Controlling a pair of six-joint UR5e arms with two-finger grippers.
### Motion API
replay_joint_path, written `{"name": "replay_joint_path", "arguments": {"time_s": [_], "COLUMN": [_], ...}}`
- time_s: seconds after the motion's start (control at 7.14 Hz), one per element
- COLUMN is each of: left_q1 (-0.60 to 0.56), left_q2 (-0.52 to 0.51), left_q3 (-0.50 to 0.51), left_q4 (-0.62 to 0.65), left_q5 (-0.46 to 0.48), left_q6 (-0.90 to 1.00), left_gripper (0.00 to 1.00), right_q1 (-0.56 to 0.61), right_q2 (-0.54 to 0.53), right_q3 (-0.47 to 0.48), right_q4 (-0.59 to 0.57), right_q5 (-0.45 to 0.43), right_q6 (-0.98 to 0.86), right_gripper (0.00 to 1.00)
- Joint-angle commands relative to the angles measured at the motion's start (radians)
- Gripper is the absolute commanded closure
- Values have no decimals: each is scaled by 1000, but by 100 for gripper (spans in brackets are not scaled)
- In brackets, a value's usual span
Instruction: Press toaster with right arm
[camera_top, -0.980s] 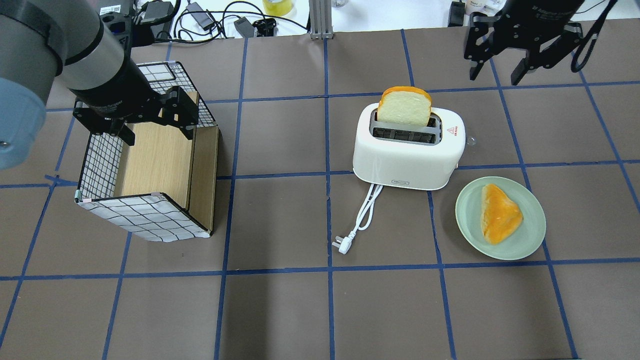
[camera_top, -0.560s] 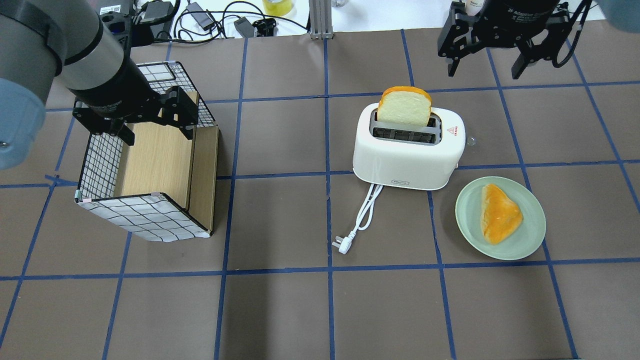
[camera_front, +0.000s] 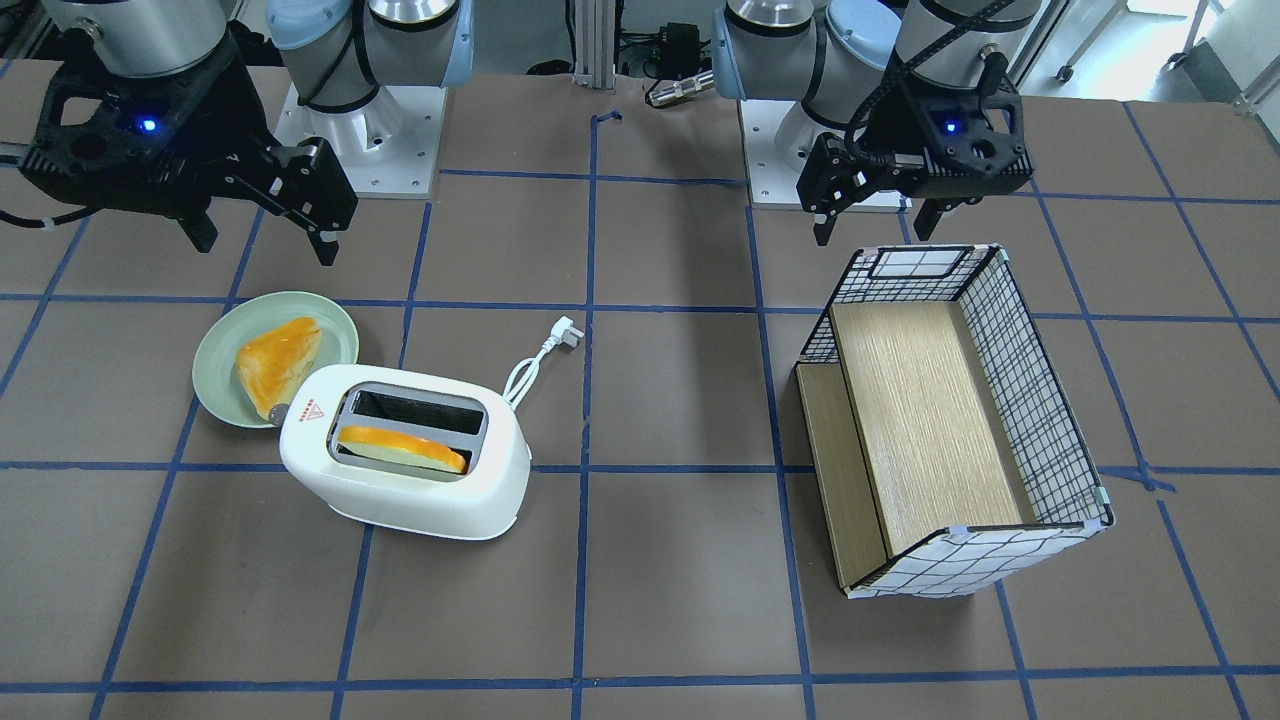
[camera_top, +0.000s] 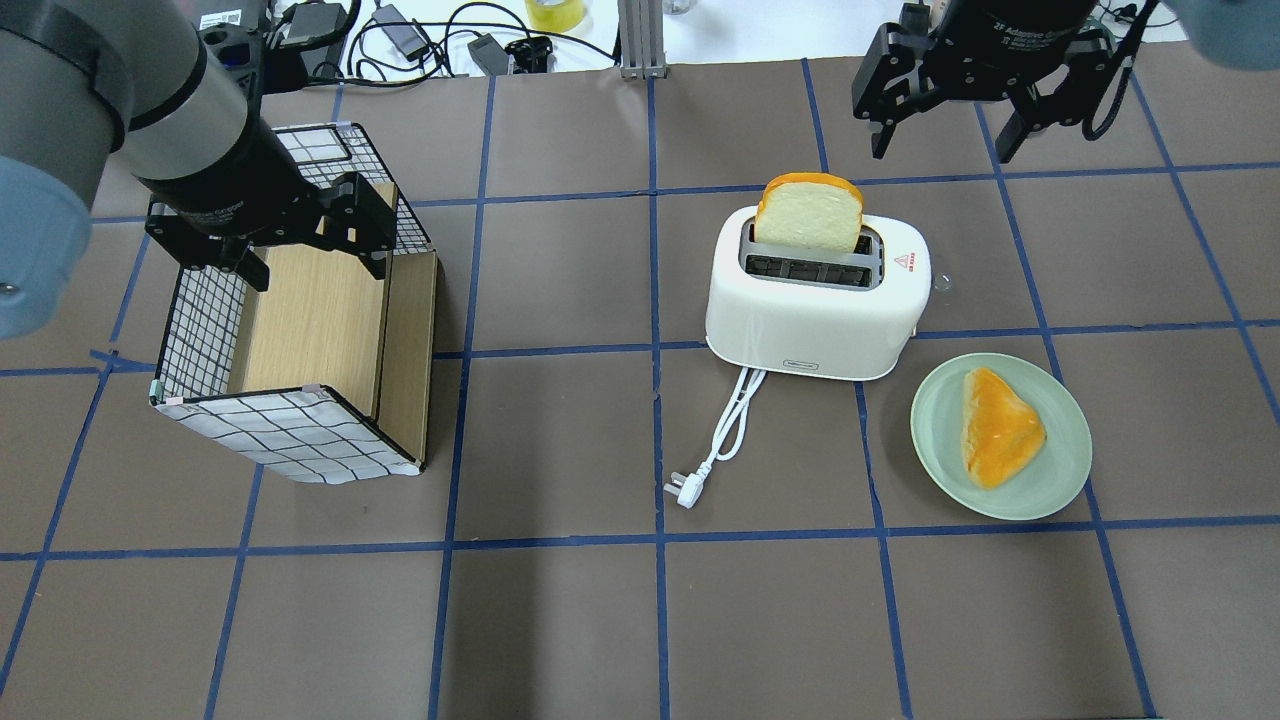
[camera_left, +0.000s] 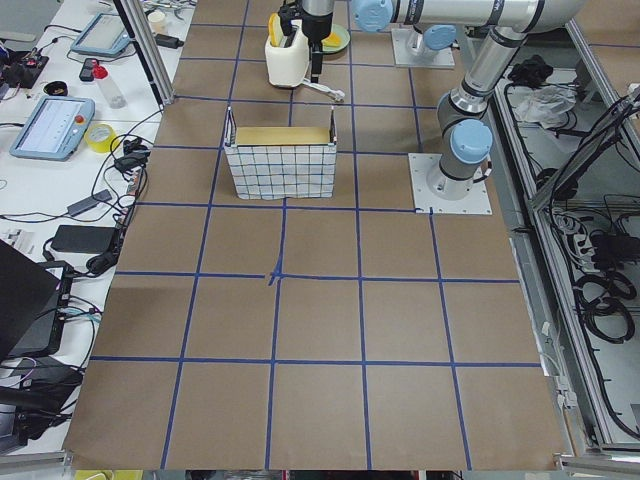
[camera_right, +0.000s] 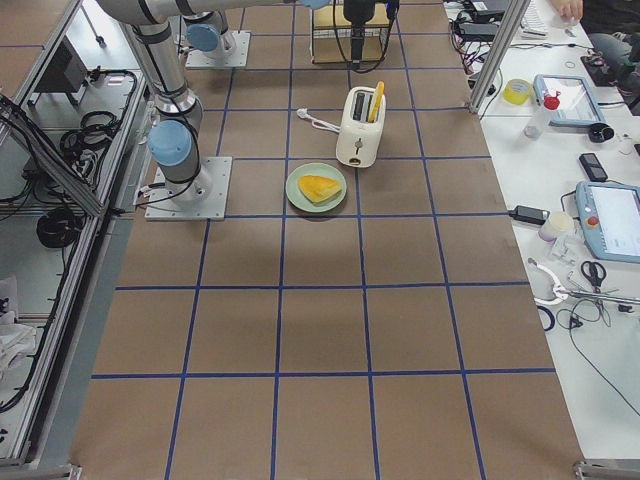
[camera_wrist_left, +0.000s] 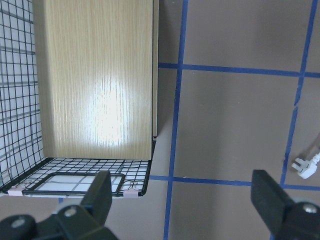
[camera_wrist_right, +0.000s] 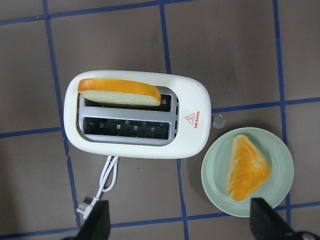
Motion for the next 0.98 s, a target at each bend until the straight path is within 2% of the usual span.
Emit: {"name": "replay_joint_path", "arguments": {"time_s": [0.0, 0.84], "left_q1": [0, 0], "left_q2": [-1, 0], "left_q3": [0, 0], "left_q4": [0, 0], "left_q5": [0, 0], "left_q6": [0, 0], "left_gripper": [0, 0], "right_q1": [-1, -2], "right_q2": [2, 2], "right_q3": [-2, 4], "right_q4": [4, 3], "right_q5": [-27, -53], "right_q6": [-3, -4], "right_gripper": [0, 0]}}
